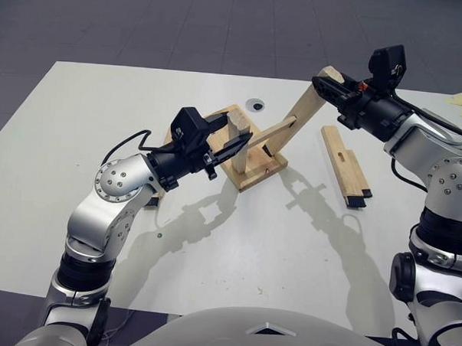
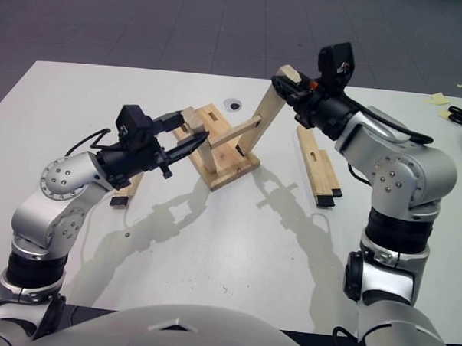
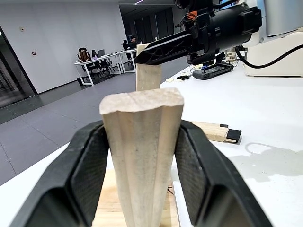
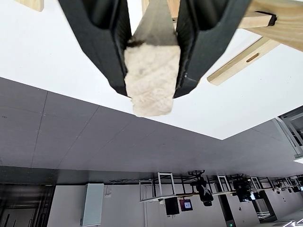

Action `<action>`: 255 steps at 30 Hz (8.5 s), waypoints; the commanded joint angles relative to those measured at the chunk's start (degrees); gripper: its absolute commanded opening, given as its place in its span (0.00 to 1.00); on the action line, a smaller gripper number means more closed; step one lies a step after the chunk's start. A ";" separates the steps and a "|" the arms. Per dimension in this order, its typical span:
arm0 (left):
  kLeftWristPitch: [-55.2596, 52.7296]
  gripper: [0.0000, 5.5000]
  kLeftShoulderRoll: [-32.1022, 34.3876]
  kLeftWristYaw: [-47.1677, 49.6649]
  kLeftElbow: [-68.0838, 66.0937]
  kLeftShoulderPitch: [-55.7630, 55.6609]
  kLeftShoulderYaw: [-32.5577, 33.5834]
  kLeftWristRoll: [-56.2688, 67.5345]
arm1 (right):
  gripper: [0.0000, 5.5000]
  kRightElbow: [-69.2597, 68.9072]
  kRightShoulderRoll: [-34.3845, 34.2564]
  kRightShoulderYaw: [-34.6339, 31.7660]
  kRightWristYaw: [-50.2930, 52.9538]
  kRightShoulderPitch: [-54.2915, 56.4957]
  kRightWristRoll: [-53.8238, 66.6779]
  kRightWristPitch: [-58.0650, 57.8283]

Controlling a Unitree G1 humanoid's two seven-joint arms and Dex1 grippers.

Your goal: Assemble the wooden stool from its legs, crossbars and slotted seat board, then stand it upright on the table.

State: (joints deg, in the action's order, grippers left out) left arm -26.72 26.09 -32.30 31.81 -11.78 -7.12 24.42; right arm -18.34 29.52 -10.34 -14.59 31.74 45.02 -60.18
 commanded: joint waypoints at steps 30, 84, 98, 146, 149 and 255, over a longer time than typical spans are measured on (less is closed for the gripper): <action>-12.04 0.97 3.11 6.10 2.22 -18.53 22.35 25.77 | 0.98 -3.41 -1.74 -4.60 -4.07 -2.97 12.62 -11.25; -5.77 0.97 -6.58 6.62 -9.73 -13.44 0.44 4.19 | 0.98 3.79 -11.04 -12.68 18.49 12.05 22.17 18.25; -5.40 0.97 -6.74 6.69 -9.47 -11.68 0.16 3.43 | 0.98 -1.14 -12.17 1.04 15.97 -7.04 17.62 10.00; -4.58 0.97 -7.21 7.10 -10.05 -12.30 0.01 3.51 | 0.98 16.14 -11.50 -9.78 17.30 18.27 19.91 21.72; -4.54 0.97 -7.24 7.25 -9.95 -11.71 0.02 3.49 | 0.98 15.62 -14.38 -2.93 17.39 9.29 17.07 16.31; -12.55 0.97 -8.76 25.07 -4.44 -31.47 20.00 20.20 | 0.98 -10.31 -22.75 -4.62 18.64 14.36 12.14 26.37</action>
State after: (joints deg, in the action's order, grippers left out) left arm -38.24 15.97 -7.67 26.47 -41.42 11.48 43.51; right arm -28.27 6.08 -13.89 3.09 43.34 55.74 -34.84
